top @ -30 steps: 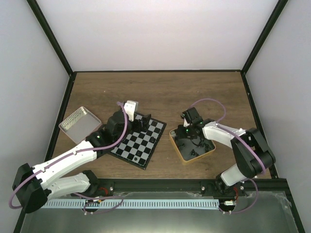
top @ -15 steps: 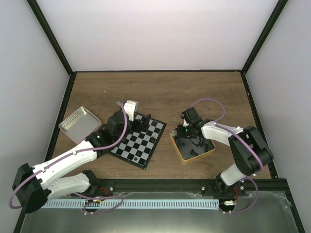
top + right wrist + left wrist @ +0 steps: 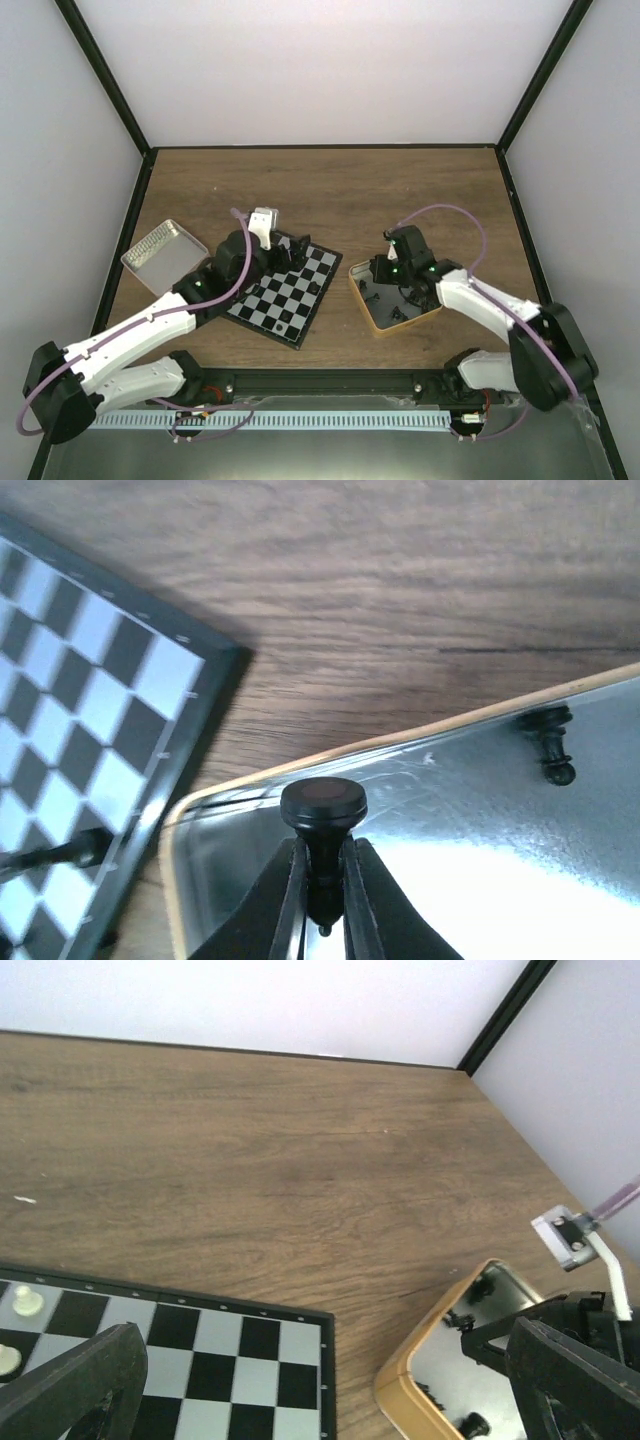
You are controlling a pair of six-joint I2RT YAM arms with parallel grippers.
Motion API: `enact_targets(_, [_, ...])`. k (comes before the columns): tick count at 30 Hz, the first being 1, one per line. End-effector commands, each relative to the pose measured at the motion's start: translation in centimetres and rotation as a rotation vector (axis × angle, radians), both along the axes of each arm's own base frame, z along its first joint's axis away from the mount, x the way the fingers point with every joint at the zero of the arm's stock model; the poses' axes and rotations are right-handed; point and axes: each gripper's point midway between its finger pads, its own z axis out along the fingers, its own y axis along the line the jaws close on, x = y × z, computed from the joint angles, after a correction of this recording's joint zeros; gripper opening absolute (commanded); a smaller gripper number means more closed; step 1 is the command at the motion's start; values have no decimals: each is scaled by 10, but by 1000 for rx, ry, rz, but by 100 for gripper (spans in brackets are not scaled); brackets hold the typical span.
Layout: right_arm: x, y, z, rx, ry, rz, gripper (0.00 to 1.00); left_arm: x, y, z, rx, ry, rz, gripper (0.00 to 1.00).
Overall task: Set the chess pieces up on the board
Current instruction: Pick up the chess piece from the storage box, then place the chess piece on the chessboard.
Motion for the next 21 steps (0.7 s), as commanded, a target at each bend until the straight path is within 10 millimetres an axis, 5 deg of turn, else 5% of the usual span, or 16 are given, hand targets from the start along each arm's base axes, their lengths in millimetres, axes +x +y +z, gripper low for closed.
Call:
enact_targets(1, [4,12,49,128,-180,57,7,-4,-17,12,-189,74,-68,100])
enact_targets(7, [-17,44,109,312,-355,293,7,-19,-43,43,-314,69,-262,100])
enact_targets(13, [-42,81,159,450,-459,550,7,-18,-60,36,-356,251,-357,98])
enact_targets(21, [-47,116,172,380,-526,724,7,-23,-78,23,-462,496,-460,74])
